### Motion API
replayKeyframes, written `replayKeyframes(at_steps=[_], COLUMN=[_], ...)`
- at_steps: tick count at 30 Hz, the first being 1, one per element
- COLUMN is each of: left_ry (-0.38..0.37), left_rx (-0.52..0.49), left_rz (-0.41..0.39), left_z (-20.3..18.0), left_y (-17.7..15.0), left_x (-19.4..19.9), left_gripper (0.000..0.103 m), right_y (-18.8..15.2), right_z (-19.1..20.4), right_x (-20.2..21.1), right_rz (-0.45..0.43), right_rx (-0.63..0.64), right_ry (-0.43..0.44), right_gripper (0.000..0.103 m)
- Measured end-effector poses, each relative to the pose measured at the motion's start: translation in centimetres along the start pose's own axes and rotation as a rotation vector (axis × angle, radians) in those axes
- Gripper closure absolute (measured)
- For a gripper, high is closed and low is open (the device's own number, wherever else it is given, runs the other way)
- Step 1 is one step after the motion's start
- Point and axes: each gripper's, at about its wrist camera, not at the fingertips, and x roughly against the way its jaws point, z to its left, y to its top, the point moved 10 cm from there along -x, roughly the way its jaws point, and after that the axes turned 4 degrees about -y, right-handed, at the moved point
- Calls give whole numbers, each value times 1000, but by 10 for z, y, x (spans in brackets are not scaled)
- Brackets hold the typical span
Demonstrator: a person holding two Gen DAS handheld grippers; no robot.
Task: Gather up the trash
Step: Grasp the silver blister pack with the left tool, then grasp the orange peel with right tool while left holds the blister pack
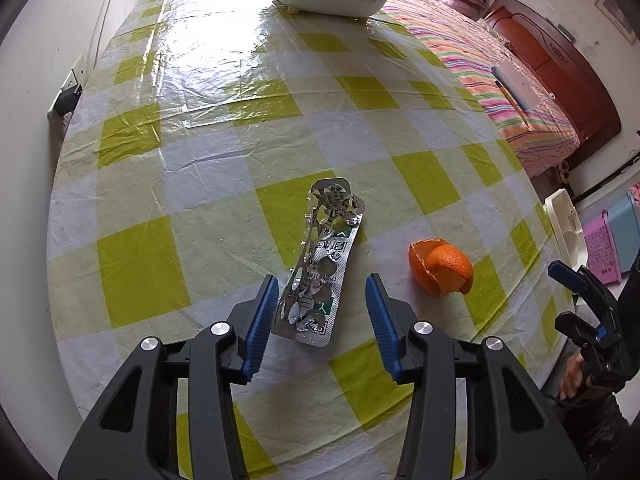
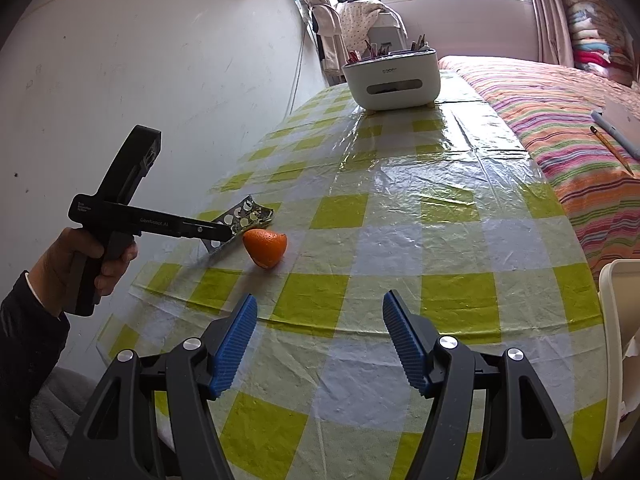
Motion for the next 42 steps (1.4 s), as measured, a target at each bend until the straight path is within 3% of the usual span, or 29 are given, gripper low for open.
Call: replayKeyframes(at_steps=[2, 6, 8, 17, 27, 39, 42], left_ry=[16, 22, 45, 172, 176, 154, 141], left_rx=[9, 59, 57, 81, 235, 243, 238], left_rz=[-17, -57, -70, -164, -382, -430, -427], left_z=[2, 8, 9, 13, 20, 11, 5], left_y=[2, 7, 9, 19, 31, 32, 32], left_x=[-1, 4, 5, 20, 89, 107, 107], left_gripper=[64, 92, 98, 99, 99, 99, 99], right_y=[-1, -1, -1, 10, 19, 23, 27], right_z=[2, 4, 4, 11, 40, 65, 65], right_x=[-1, -3, -4, -17, -56, -115, -120], right_rz=[2, 4, 6, 5, 86, 172, 178], right_rx=[4, 12, 11, 20, 132, 241, 240], right_ry=[0, -4, -6, -4, -4, -54, -58], right_gripper=[39, 39, 39, 39, 39, 40, 46])
